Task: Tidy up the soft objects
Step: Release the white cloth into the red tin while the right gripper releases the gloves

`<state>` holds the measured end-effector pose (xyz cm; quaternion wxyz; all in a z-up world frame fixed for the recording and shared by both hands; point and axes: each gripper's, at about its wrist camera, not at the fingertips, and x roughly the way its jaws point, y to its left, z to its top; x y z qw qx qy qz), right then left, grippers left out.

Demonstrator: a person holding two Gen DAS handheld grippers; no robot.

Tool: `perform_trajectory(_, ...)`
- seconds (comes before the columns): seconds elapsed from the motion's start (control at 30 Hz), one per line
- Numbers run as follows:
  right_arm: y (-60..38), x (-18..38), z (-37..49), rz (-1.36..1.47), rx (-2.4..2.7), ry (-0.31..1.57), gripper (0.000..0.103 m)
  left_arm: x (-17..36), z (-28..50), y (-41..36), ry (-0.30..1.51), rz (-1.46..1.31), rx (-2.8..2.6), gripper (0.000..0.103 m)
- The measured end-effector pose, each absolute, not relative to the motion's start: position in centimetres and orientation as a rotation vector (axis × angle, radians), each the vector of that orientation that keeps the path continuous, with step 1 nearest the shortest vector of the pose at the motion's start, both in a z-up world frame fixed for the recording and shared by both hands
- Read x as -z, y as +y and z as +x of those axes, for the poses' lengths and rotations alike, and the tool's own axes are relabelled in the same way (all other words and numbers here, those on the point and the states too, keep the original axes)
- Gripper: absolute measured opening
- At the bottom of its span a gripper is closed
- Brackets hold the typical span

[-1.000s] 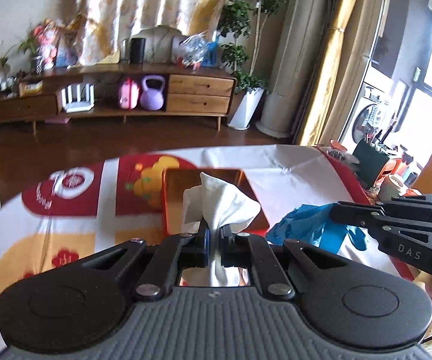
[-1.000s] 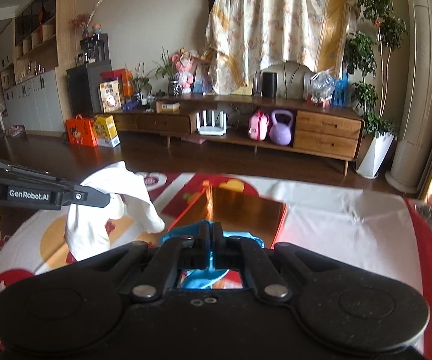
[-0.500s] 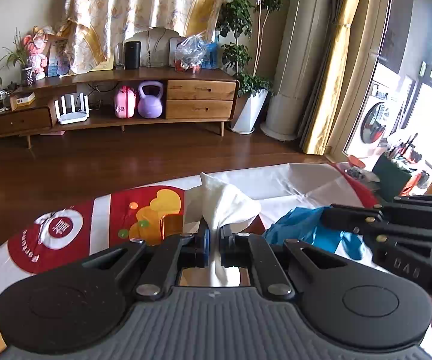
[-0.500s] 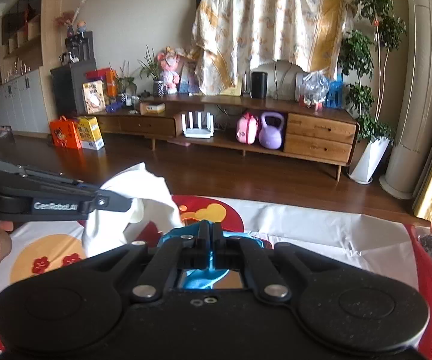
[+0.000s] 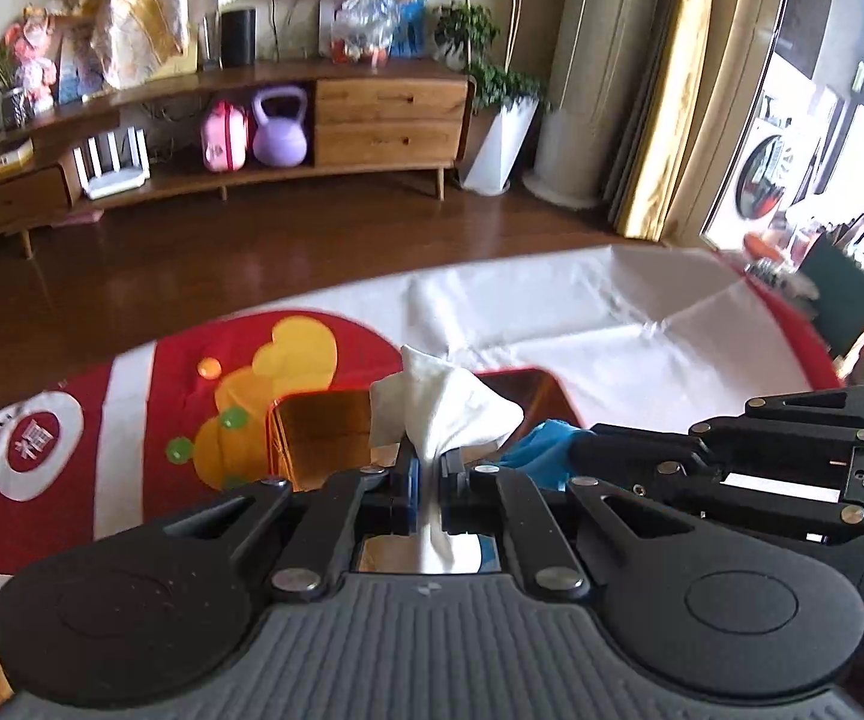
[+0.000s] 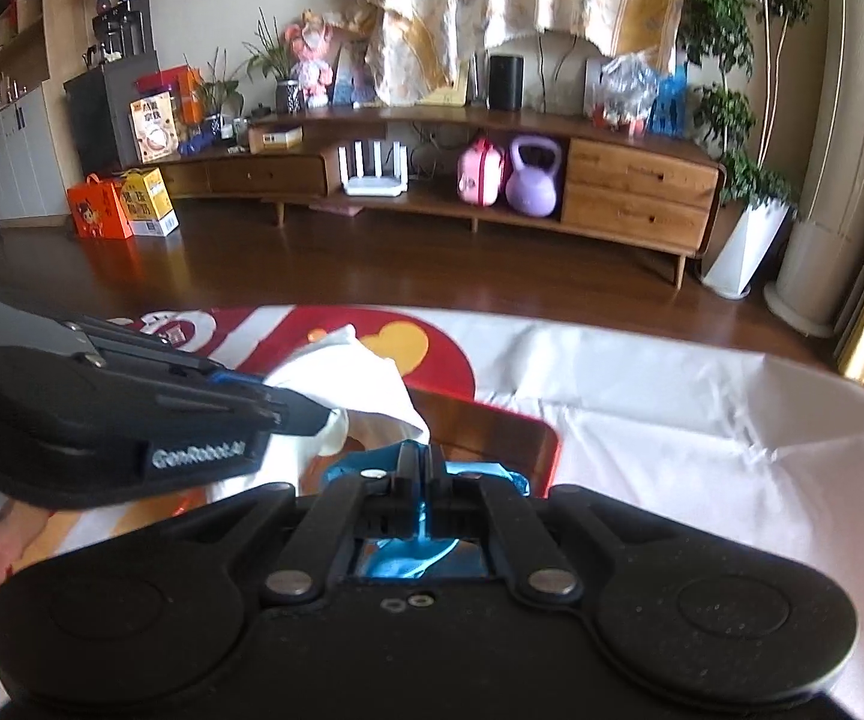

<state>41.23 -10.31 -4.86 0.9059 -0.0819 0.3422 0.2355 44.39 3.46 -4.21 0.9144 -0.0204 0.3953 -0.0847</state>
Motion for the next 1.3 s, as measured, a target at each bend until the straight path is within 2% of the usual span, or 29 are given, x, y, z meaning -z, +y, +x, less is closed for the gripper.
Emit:
perform_trajectory(0.43,-9.3,9.3,42.6,-0.2,-0.507,0.813,0.002,9.6,46.7,3.4,0.908,-0.029,0.161,0.006)
perform_trajectory(0.7,-9.2,10.3,42.8,-0.211,-0.497,0.854,0.01,11.7,46.7,3.2,0.974,-0.025,0.162,0.006)
perform_trajectory(1.03,-10.2,8.8,42.2,-0.181,-0.512,0.83,0.02,10.1,46.1,3.6,0.942,-0.062,0.134,0.008)
perform_trajectory(1.13,-10.4,8.3,42.0,-0.177,-0.509,0.822,0.028,9.6,45.8,3.6,0.929,-0.059,0.122,0.012)
perform_trajectory(1.23,-10.5,7.9,41.6,-0.176,-0.514,0.812,0.031,9.0,45.5,3.5,0.916,-0.058,0.118,0.023)
perform_trajectory(1.3,-10.8,7.4,41.4,-0.165,-0.516,0.809,0.031,8.5,45.2,3.5,0.899,-0.058,0.115,0.036)
